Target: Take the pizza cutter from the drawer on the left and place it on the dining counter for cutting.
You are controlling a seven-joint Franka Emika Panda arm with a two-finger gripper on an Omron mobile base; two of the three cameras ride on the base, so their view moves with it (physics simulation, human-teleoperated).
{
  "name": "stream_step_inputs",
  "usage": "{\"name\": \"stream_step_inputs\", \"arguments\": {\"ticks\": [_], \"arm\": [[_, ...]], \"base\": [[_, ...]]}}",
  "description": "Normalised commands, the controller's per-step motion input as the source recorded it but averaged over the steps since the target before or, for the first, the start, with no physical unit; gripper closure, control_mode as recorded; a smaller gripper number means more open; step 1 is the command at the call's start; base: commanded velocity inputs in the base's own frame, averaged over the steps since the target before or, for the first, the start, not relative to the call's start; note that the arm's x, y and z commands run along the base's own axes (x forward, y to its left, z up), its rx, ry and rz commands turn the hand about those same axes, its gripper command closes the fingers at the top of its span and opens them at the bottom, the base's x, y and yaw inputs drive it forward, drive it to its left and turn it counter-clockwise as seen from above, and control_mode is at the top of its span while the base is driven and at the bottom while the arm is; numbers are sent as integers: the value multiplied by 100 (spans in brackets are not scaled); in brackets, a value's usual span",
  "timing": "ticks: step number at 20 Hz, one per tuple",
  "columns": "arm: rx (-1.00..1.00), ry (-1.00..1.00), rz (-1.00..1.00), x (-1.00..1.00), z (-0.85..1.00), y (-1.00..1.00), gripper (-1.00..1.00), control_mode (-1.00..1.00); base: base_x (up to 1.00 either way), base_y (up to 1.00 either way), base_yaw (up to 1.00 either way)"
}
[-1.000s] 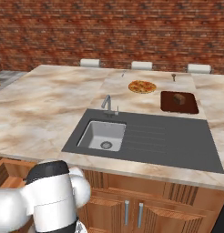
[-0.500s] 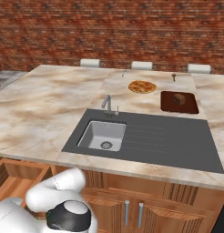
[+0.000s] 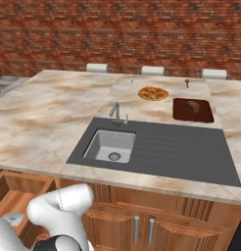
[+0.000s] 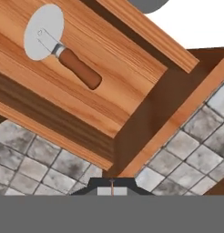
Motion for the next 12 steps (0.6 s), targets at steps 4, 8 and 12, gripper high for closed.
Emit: {"name": "stream_step_inputs", "arguments": {"ticks": [4, 8, 12], "arm": [[-10, 6, -10, 8, 0, 1, 100, -100], [-13, 1, 12, 11, 4, 2, 100, -100], [-15, 0, 25, 27, -5, 0, 100, -100]], "base": [[0, 0, 0], [0, 0, 0], [0, 0, 0]]}}
